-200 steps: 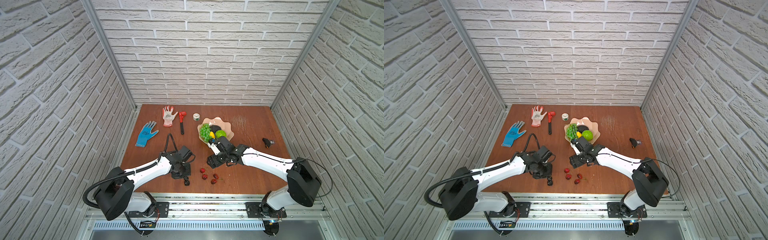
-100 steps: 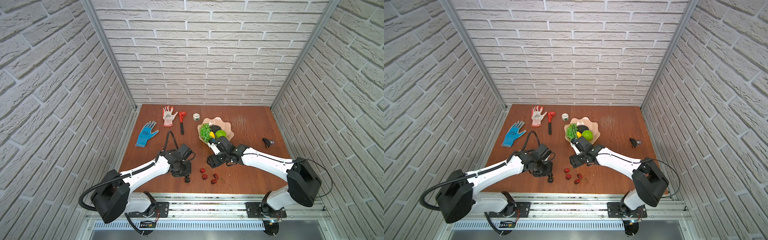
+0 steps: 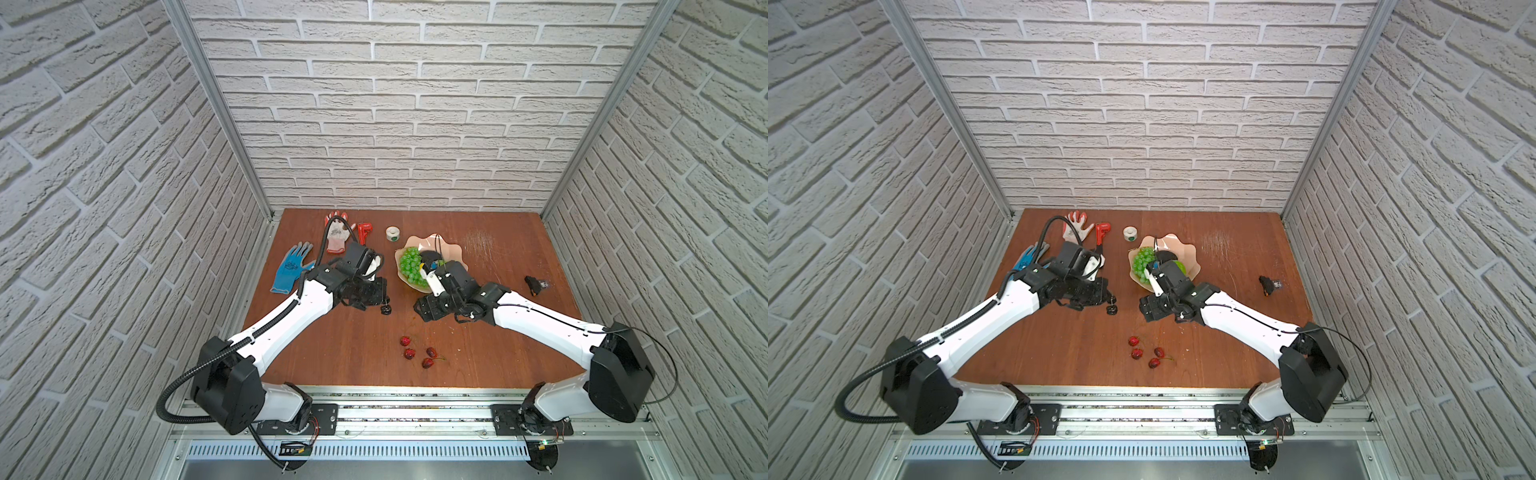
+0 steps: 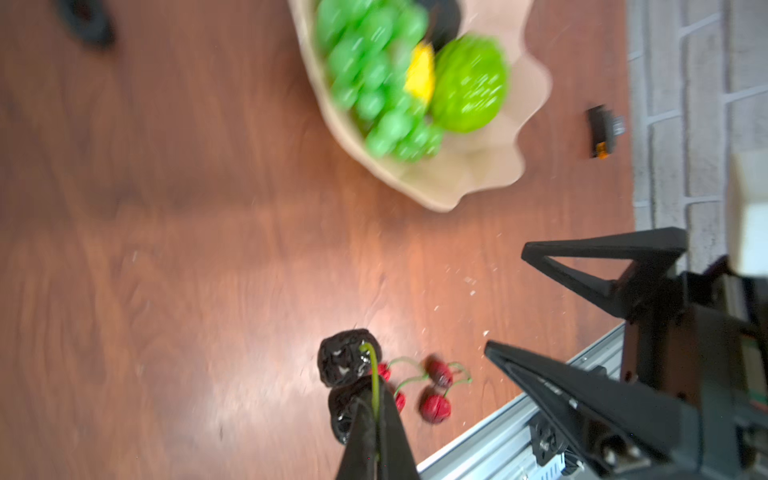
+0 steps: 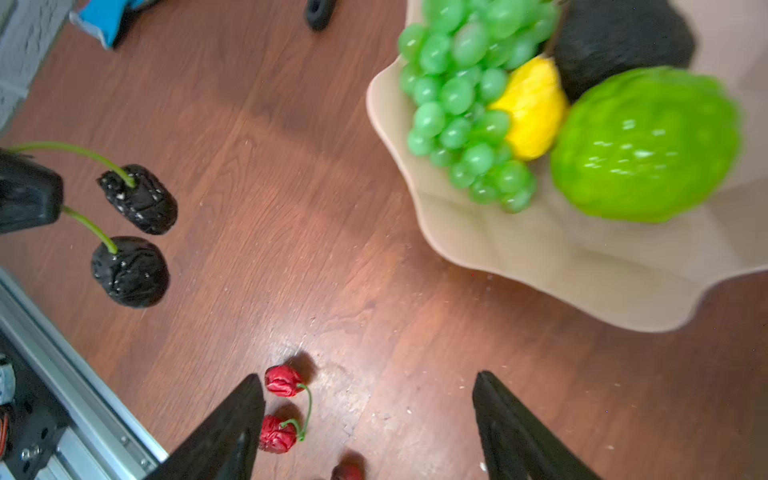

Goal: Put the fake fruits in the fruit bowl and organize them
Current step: 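Carry the black cherries over the bowl and release them beside the green fruit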

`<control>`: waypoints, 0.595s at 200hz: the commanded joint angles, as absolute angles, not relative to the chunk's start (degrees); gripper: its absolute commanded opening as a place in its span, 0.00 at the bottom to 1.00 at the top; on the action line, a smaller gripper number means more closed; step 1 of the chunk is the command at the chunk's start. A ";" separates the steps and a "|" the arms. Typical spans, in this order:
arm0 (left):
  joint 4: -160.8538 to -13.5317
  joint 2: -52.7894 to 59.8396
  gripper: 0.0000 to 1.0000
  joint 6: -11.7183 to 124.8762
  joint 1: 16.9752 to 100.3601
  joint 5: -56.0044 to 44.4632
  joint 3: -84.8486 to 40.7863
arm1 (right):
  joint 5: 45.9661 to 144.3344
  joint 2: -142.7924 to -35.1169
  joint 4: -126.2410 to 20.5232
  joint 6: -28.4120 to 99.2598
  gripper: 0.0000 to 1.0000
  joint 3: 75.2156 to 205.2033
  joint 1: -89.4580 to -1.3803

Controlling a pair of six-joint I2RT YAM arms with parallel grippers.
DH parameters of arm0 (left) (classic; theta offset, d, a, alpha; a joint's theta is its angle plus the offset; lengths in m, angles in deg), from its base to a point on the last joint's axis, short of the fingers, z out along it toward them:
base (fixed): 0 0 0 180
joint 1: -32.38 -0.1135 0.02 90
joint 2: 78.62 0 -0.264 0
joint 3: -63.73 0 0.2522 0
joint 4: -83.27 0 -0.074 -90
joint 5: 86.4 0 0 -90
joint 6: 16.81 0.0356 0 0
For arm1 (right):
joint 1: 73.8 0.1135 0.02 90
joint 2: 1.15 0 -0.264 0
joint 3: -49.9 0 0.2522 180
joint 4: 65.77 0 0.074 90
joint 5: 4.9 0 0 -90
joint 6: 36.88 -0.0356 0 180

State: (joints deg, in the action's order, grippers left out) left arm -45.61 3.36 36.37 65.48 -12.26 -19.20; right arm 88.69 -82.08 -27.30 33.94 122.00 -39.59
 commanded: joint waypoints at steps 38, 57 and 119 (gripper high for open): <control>-54.95 18.65 0.00 41.46 65.25 -17.71 -34.57 | 93.23 -76.01 -24.05 32.82 0.81 122.10 -52.60; -55.74 23.97 0.00 42.07 65.34 -19.83 -39.97 | 93.67 -75.36 -23.36 32.81 0.82 121.86 -55.14; -50.85 38.83 0.00 47.48 68.54 -23.59 -57.65 | 95.88 -73.93 -24.15 32.19 0.82 118.88 -61.46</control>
